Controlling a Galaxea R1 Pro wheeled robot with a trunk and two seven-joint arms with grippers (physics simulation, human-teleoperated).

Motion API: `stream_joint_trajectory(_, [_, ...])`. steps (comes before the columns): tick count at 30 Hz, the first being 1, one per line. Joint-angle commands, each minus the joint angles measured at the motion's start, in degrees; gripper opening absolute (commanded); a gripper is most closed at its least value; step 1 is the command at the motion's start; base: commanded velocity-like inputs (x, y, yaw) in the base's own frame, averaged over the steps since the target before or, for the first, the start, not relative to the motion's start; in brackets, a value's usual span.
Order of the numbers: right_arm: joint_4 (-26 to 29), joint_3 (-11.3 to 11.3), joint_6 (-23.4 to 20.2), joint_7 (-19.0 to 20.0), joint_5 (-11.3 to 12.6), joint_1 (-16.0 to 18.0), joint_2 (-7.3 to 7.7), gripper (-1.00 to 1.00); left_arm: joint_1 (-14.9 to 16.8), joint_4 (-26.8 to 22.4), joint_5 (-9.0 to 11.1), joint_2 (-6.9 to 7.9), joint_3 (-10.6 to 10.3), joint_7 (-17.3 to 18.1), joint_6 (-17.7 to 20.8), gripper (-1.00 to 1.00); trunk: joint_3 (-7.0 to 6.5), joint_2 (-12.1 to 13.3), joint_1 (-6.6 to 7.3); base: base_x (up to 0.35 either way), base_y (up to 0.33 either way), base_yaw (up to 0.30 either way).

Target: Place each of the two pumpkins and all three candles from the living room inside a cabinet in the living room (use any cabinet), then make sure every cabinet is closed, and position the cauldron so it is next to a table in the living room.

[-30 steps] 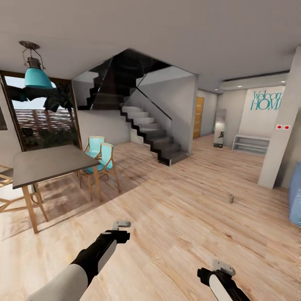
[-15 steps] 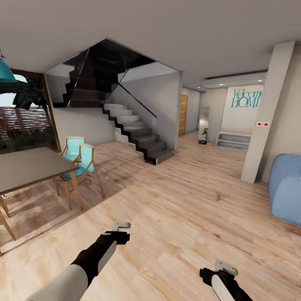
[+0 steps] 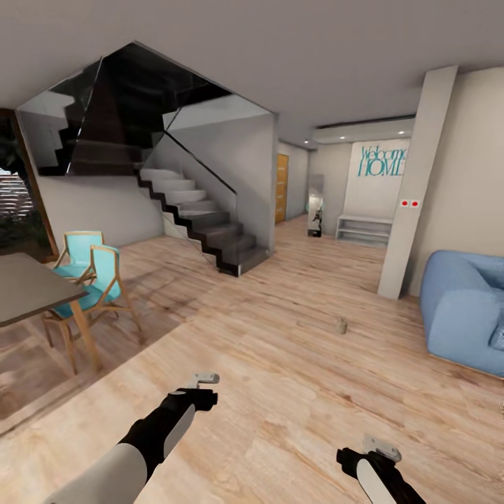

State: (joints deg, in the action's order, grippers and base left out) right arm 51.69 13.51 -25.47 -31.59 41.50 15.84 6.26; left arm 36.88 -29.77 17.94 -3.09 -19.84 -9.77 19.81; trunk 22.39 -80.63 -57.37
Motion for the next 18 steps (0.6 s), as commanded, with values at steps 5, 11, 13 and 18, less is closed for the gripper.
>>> stream_joint_trajectory(5, [0.07,0.21,-0.1,-0.47,0.42,0.03,0.07,1.0,0.04,-0.1,0.57,0.1,-0.45,0.36,0.23,1.0,0.4,-0.04,-0.04,0.336,0.0,-0.218])
stream_joint_trajectory(11, [0.07,-1.44,-0.03,1.08,0.42,0.0,0.07,1.0,0.04,-0.09,0.53,0.1,-0.46,0.6,0.23,1.0,0.8,-0.04,-0.04,0.336,0.0,-0.212])
stream_joint_trajectory(13, [0.07,-1.97,-0.03,1.72,0.39,-0.01,0.07,1.0,0.04,-0.1,0.52,0.11,-0.46,0.62,0.23,1.0,0.94,-0.04,-0.04,0.336,0.0,-0.208])
stream_joint_trajectory(18, [0.07,-2.46,0.02,2.28,0.35,-0.02,0.13,1.0,0.04,-0.1,0.53,0.11,-0.47,0.63,0.23,1.0,1.28,-0.04,-0.04,0.336,0.0,-0.203])
